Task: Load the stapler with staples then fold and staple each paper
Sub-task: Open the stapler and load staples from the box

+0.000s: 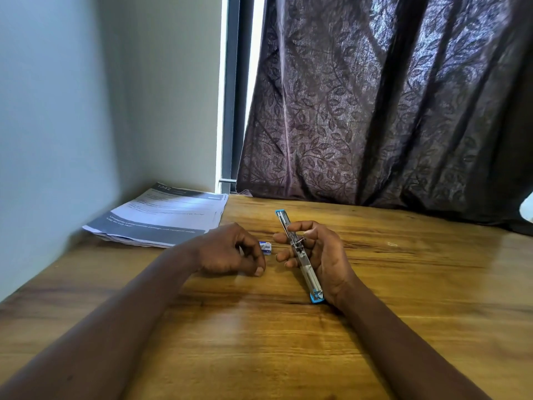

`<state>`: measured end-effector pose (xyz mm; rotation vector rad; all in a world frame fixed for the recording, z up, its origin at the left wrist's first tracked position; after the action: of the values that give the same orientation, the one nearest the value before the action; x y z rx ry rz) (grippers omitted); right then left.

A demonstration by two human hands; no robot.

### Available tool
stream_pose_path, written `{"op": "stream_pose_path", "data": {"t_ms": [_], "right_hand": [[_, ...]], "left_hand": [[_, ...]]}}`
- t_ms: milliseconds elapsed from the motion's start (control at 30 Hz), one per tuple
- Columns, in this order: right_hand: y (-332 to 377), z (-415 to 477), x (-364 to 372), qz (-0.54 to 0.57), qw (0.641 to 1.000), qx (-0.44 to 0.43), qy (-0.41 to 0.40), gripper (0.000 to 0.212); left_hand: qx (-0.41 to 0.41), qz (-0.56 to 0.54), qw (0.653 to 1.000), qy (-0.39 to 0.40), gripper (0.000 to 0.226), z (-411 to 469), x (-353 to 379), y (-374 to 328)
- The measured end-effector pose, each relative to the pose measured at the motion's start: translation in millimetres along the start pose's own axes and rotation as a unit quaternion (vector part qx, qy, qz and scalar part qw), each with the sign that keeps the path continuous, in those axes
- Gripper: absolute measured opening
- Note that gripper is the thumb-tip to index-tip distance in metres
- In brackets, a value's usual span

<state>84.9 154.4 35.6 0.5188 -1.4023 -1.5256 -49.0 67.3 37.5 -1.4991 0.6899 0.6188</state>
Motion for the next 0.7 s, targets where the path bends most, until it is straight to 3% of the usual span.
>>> {"op": "stream_pose_path", "data": {"t_ms": [67,200,367,700], "right_hand": [[0.7,-0.6,1.4,-0.004,1.000,0.002,-0.001,0.027],[1.1,-1.6,6.0,-0.011,1.000,0.013,0.005,0.029],[-2.0,-1.5,11.4,-0.028,0.999,0.027,0.020,0.033],[-4.2,-2.2,15.4,-0.082,0.995,0.032,0.042,0.030]], "left_hand": [[0.002,-0.004,0.999,-0.048,0.007,-0.3,-3.4,0.8],[0.045,-0.172,0.974,-0.142,0.003,-0.5,-11.9,3.5],[0.095,-0.225,0.946,-0.212,0.010,-4.3,-23.0,-1.8],[0.107,-0.177,0.948,-0.242,0.018,-4.7,-24.6,-5.6]]}}
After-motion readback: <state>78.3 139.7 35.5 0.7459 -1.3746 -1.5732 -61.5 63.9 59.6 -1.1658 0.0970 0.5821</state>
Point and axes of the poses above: each hand's wrist, its own z-axis towards the middle knuckle, its own x-axis out of the palm, y = z × x, the point moved 8 cm from there along z, towards the middle knuckle, and after that the axes turned 11 degrees about y, right-handed, at the moved point
